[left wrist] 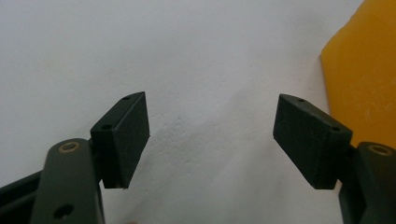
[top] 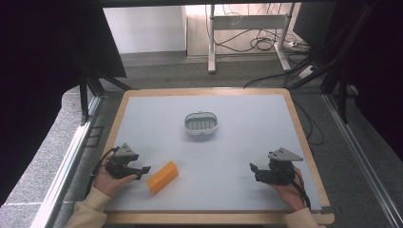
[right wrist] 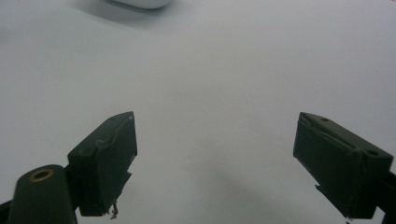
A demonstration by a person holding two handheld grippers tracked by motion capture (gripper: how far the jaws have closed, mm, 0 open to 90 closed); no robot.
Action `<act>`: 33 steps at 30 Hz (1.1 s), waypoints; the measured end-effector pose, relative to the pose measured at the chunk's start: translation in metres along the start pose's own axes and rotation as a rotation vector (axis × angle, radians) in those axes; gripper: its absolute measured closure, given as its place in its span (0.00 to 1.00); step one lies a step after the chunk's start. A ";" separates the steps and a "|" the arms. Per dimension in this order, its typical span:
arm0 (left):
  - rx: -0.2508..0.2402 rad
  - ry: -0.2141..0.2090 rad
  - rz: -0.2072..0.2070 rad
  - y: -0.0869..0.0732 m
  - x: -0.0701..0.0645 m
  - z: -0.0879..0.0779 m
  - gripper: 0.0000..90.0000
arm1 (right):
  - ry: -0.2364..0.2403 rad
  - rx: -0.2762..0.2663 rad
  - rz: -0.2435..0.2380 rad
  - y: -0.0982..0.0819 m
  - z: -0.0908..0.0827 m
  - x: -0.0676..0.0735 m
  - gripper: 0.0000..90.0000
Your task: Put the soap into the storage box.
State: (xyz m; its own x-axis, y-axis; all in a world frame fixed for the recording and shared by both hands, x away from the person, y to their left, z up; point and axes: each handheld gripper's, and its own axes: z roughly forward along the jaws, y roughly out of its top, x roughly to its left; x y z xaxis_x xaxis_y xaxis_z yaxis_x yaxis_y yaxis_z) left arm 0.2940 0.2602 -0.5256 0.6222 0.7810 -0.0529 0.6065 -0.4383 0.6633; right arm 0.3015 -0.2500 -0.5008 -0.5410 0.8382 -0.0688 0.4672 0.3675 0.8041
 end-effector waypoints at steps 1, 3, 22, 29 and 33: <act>-0.001 0.005 0.003 0.000 0.000 0.001 0.29 | -0.001 -0.001 -0.002 0.000 -0.001 -0.001 0.16; 0.001 0.008 0.005 0.000 0.000 0.000 0.29 | -0.001 -0.005 0.003 0.000 -0.002 -0.001 0.17; -0.025 0.028 0.008 0.010 -0.002 -0.011 0.27 | 0.005 -0.016 -0.009 -0.001 -0.005 0.004 0.20; -0.041 0.015 -0.009 0.016 -0.002 -0.022 0.29 | 0.003 -0.028 -0.003 -0.002 -0.008 0.003 0.21; -0.045 0.017 0.019 0.024 -0.008 -0.033 0.30 | 0.009 -0.030 0.002 -0.002 -0.008 0.004 0.21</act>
State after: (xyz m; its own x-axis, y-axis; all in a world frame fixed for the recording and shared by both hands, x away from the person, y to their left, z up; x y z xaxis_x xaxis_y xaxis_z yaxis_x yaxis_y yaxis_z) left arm 0.2869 0.2579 -0.4846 0.6252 0.7800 -0.0276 0.5713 -0.4332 0.6971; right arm 0.2927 -0.2507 -0.4983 -0.5466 0.8351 -0.0620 0.4470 0.3536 0.8217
